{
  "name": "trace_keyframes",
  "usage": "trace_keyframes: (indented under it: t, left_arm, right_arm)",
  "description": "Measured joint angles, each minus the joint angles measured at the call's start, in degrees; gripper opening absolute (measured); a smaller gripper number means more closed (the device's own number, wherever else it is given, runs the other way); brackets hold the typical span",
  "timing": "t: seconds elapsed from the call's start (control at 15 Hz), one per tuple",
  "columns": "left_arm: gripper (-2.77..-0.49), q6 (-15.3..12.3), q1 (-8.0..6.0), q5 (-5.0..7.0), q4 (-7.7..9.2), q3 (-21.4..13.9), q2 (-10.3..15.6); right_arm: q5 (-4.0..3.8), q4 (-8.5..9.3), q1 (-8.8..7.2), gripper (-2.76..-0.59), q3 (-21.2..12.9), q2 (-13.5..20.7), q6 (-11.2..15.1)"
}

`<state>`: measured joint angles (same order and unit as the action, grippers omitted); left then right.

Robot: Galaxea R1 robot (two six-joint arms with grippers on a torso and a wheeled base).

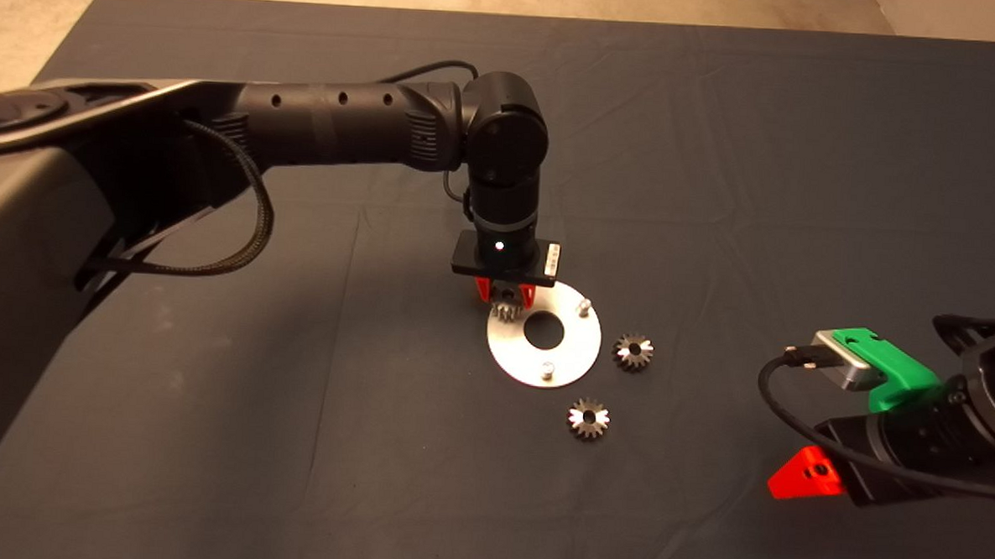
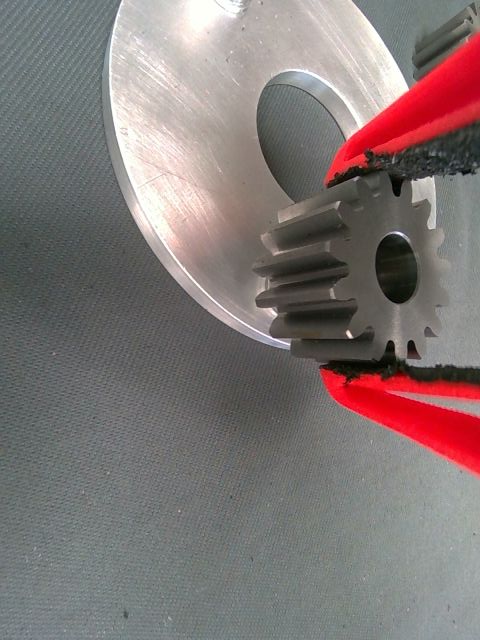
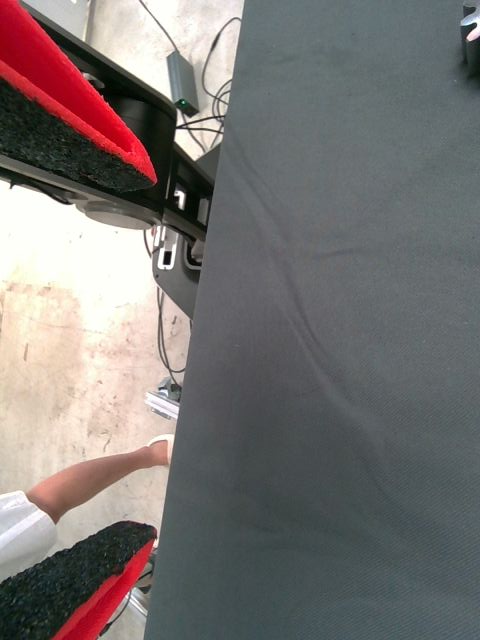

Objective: Install three planetary gears onto the carrier pins

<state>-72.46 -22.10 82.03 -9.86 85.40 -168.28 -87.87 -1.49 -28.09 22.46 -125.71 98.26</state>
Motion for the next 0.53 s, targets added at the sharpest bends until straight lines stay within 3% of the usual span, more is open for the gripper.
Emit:
trace_keyframes:
  t: [0.53]
  left_arm:
    - [-1.95,0.3,-0.20,-0.09,0.27,-0.4,0.0]
  right_arm:
    - [0.00,0.00,0.00,-0.89,0.0,0.0,0.0]
